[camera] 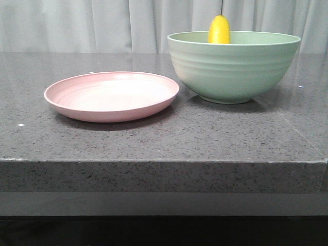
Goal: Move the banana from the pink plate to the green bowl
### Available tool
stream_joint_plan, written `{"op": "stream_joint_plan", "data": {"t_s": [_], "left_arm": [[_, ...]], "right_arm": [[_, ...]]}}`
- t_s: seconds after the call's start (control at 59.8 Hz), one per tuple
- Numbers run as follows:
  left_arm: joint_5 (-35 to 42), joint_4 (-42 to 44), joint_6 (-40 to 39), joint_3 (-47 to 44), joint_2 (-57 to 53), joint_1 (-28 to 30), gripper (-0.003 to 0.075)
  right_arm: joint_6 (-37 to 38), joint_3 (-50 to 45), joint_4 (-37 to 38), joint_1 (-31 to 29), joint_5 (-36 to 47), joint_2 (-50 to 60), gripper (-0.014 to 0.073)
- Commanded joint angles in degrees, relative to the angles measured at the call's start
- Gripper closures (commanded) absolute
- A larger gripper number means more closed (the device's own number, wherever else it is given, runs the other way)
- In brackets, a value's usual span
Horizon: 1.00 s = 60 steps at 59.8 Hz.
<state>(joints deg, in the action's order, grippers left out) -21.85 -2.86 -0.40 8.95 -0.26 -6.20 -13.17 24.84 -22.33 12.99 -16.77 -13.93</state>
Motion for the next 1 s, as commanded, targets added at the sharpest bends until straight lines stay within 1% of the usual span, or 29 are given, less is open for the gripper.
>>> {"op": "stream_joint_plan", "data": {"t_s": [0.0,0.1,0.184,0.234,0.384,0.986], "left_arm": [[5.9,-0.9,-0.3,-1.6,-1.2,1.9,0.0741],[9.7,-0.9,-0.3,-6.4,-1.2,2.8,0.0741],[14.6,-0.9,-0.3,-9.8,-1.2,2.9,0.0741],[12.7,-1.0,-0.3,-9.5,-1.2,2.9,0.0741],[15.1,-1.3,-0.3,-9.6,-1.2,2.9,0.0741],[15.1,-1.3,-0.3,-9.6,-1.1,2.9,0.0741]], "right_arm": [[-0.6,1.5,-0.1,-0.3,3.9,-0.5,0.0662],[-0.6,1.5,-0.1,-0.3,3.9,-0.5,0.0662],[-0.6,1.5,-0.1,-0.3,3.9,-0.5,0.0662],[-0.6,1.5,-0.1,-0.3,3.9,-0.5,0.0662],[-0.6,1.5,-0.1,-0.3,3.9,-0.5,0.0662],[-0.6,1.5,-0.1,-0.3,3.9,-0.5,0.0662]]}}
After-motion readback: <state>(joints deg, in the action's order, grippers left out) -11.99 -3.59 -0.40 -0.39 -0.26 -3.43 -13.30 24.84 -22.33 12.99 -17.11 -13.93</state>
